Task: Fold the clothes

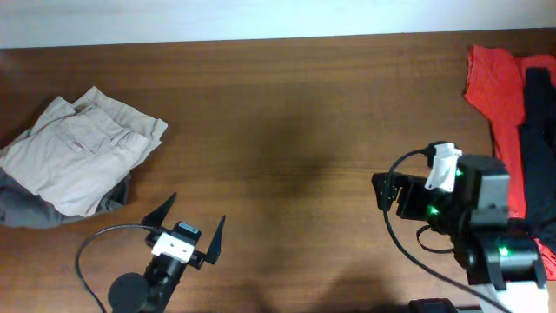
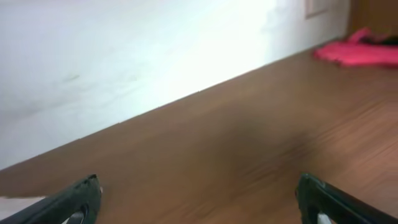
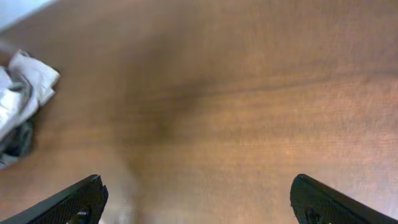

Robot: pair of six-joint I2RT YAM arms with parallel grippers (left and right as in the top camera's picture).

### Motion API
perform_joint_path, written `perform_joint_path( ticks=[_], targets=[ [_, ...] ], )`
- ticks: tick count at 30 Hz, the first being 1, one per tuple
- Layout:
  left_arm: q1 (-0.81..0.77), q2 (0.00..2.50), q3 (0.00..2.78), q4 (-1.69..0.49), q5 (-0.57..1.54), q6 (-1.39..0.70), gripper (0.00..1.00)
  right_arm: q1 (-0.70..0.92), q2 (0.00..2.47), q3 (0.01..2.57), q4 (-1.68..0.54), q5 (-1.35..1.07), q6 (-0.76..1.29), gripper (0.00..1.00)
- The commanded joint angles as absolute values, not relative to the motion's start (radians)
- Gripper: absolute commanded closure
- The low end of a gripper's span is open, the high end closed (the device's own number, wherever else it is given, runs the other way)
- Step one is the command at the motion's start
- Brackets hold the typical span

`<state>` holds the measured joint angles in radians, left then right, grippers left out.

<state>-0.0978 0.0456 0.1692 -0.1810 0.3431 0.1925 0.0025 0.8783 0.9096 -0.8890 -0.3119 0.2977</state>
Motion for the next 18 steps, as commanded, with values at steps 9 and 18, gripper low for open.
perform_joint_path(
  ticks=[9, 18],
  targets=[
    [-0.096, 0.517, 0.614, -0.325, 0.397, 0.105, 0.0, -0.001, 0.886, 0.922, -0.903, -0.336, 0.268, 0.01],
    [-0.096, 1.023, 1.111, -0.626, 0.407, 0.105, 0.0, -0.001, 0.87, 0.922, -0.882, -0.33, 0.241, 0.01]
  ],
)
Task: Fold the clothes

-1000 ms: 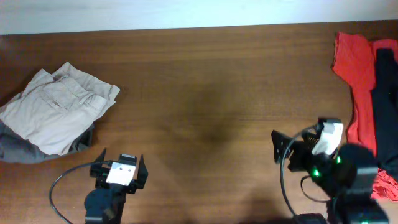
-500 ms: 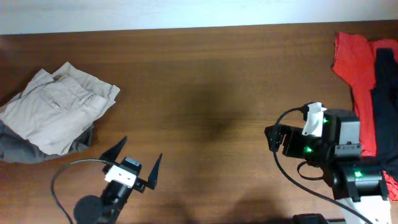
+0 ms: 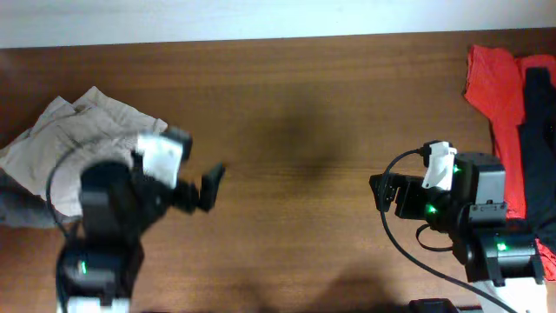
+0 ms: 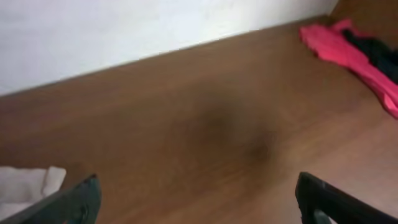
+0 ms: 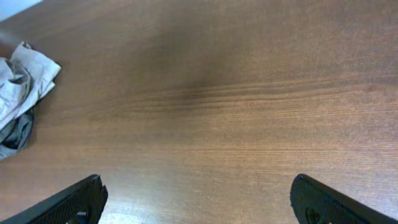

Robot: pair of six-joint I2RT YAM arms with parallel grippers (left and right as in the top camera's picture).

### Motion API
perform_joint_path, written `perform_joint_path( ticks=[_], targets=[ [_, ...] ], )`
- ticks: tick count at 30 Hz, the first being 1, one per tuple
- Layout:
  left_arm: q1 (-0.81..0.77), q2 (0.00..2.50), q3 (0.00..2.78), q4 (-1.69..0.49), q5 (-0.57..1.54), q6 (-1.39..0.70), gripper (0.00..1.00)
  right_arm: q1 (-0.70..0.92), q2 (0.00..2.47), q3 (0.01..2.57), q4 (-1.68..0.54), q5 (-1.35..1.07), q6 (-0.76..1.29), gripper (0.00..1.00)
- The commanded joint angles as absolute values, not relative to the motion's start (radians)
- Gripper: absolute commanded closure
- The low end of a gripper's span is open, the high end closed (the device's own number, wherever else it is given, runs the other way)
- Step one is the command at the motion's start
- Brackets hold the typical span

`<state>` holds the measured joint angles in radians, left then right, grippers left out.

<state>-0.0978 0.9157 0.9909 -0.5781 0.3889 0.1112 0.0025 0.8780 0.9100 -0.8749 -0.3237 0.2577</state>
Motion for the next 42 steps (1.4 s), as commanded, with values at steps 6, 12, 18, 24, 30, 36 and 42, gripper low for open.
perform_joint_path(
  ticks=[6, 12, 18, 24, 30, 36, 42],
  targets=[
    [-0.096, 1.151, 1.153, -0.611, 0.487, 0.105, 0.0, -0.001, 0.863, 0.923, -0.879, -0.33, 0.24, 0.01],
    [-0.096, 1.172, 1.153, -0.608, 0.486, 0.105, 0.0, 0.0, 0.854, 0.922, -0.905, -0.333, 0.24, 0.01],
    [-0.096, 1.172, 1.153, -0.604, 0.481, 0.105, 0.0, -0.001, 0.854, 0.922, -0.936, -0.333, 0.24, 0.01],
    [-0.097, 1.172, 1.153, -0.682, 0.439, 0.14, 0.2, 0.0, 0.832, 0.922, -0.944, -0.333, 0.232, 0.0],
    [-0.096, 1.172, 1.153, -0.726, 0.41, 0.143, 0.04, -0.001, 0.691, 0.922, -0.943, -0.319, 0.213, 0.01],
    [-0.097, 1.172, 1.153, -0.709, 0.421, 0.143, 0.01, -0.001, 0.574, 0.922, -0.943, -0.302, 0.213, 0.01],
    [-0.096, 1.172, 1.153, -0.709, 0.474, 0.144, 0.01, 0.0, 0.565, 0.922, -0.939, -0.307, 0.218, 0.01]
  ],
)
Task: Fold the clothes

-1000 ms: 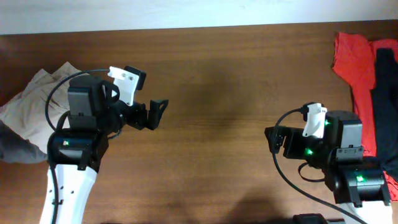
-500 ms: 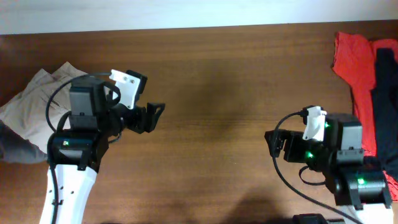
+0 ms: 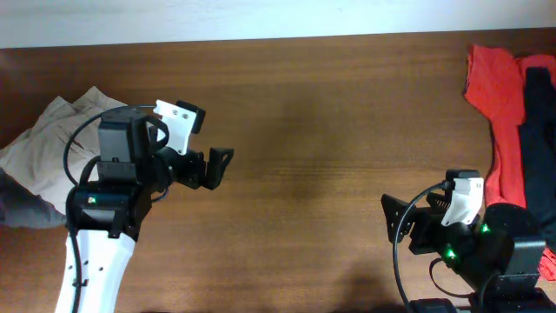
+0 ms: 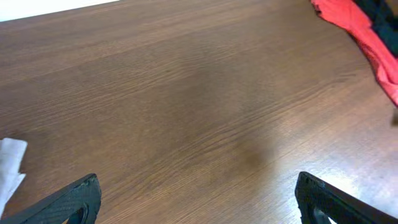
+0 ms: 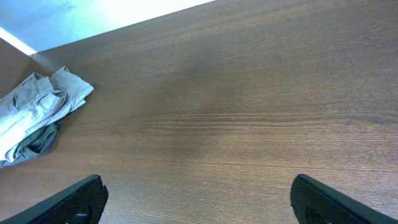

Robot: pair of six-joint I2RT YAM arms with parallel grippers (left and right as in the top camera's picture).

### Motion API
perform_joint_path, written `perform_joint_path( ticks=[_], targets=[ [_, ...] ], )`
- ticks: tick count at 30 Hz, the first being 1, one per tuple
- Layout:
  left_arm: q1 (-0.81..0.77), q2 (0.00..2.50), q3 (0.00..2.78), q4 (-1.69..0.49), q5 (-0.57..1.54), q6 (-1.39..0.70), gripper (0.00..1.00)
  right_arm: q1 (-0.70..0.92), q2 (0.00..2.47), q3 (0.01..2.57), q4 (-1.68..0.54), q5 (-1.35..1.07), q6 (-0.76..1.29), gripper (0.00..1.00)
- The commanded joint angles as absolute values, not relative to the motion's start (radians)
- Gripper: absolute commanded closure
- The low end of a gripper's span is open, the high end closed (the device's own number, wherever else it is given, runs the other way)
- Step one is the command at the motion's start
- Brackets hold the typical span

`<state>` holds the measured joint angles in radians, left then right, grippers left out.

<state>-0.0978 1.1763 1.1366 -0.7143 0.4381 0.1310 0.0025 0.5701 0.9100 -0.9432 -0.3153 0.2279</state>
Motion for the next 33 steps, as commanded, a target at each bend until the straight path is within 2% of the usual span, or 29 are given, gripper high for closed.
perform_joint_path(
  ticks=[1, 7, 11, 20, 23, 27, 33],
  targets=[
    [-0.096, 1.172, 1.153, -0.709, 0.472, 0.144, 0.01, 0.0, 0.565, 0.922, -0.94, -0.311, 0.217, 0.01],
    [-0.097, 1.177, 1.153, -0.711, 0.419, 0.142, 0.01, -0.001, 0.569, 0.922, -0.94, -0.327, 0.224, 0.01],
    [-0.099, 1.2, 1.157, -0.715, 0.382, 0.117, 0.06, -0.001, 0.618, 0.932, -0.964, -0.273, 0.336, 0.01],
    [-0.167, 1.359, 1.307, -0.885, 0.208, 0.116, 0.09, -0.04, 0.998, 1.22, -1.19, 0.042, 0.41, 0.01],
    [-0.167, 1.384, 1.311, -0.888, 0.208, 0.098, 0.09, -0.149, 1.125, 1.346, -1.23, 0.077, 0.409, 0.01],
    [-0.167, 1.39, 1.311, -0.888, 0.208, 0.098, 0.08, -0.372, 1.288, 1.462, -1.246, 0.044, 0.385, 0.01],
    [-0.167, 1.39, 1.311, -0.882, 0.209, 0.098, 0.04, -0.638, 1.515, 1.516, -1.214, -0.035, 0.376, 0.02]
  ],
)
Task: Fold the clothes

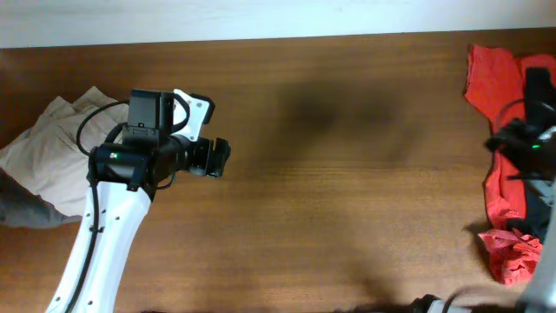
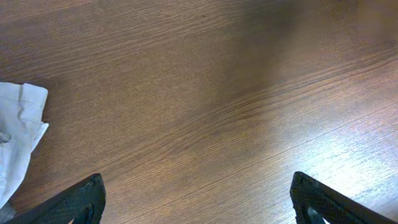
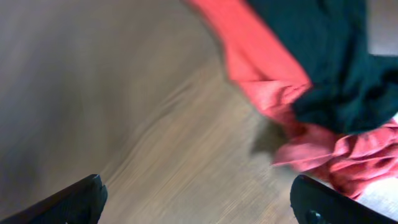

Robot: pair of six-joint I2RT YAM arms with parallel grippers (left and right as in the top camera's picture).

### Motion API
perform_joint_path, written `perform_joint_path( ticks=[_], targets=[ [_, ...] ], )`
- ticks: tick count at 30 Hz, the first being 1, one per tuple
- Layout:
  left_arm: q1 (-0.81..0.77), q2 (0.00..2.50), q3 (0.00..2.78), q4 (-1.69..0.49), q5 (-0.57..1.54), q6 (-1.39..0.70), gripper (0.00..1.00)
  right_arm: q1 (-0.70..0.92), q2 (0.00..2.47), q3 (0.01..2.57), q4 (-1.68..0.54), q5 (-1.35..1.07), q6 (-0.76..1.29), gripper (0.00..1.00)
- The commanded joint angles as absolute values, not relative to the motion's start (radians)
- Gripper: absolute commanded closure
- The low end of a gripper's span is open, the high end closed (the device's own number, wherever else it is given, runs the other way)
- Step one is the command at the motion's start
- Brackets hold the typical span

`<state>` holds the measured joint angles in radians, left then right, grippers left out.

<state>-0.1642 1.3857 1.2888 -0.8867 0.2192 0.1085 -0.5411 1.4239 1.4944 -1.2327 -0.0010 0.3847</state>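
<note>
A folded beige garment [image 1: 61, 148] lies at the table's left on a grey one [image 1: 22, 213]; its pale edge [image 2: 18, 134] shows in the left wrist view. My left gripper [image 1: 215, 157] hovers open just right of that pile over bare wood, nothing between its fingers [image 2: 78, 200]. A red garment [image 1: 493, 83] with a black one [image 1: 540, 96] on it lies crumpled at the far right. My right gripper [image 3: 199, 202] is open over the wood beside the red cloth [image 3: 267, 93] and black cloth [image 3: 317, 56]; this view is blurred.
The brown wooden table [image 1: 347, 200] ends at a white wall along the back. A bunched end of red cloth [image 1: 508, 252] lies near the front right corner. The right arm [image 1: 521, 143] stands at the right edge.
My right arm has gone from the front right to the right edge, and its camera now faces the red and black clothes. The left gripper has shifted only slightly.
My left gripper was low at the front left and the right one open mid-right. The left arm then stood beside the beige pile, later open over the wood to its right. The right arm was drawn back to the front, and is now at the red pile.
</note>
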Motion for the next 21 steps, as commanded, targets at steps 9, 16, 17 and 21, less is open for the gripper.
perform_joint_path(
  ticks=[9, 16, 17, 21],
  targets=[
    [-0.167, 1.39, 1.311, -0.88, 0.209, 0.098, 0.04, -0.834, 1.721, 1.515, -1.116, -0.033, 0.44, 0.07],
    [-0.167, 1.39, 1.311, -0.873, 0.213, 0.098, 0.04, -0.963, 1.794, 1.515, -1.057, -0.029, 0.464, 0.06],
    [-0.167, 1.39, 1.311, -0.871, 0.213, 0.098, 0.03, -0.97, 1.806, 1.514, -1.05, -0.024, 0.464, 0.06],
    [-0.167, 1.39, 1.311, -0.868, 0.213, 0.098, 0.04, -0.983, 1.869, 1.513, -1.01, 0.041, 0.442, 0.06]
  ],
)
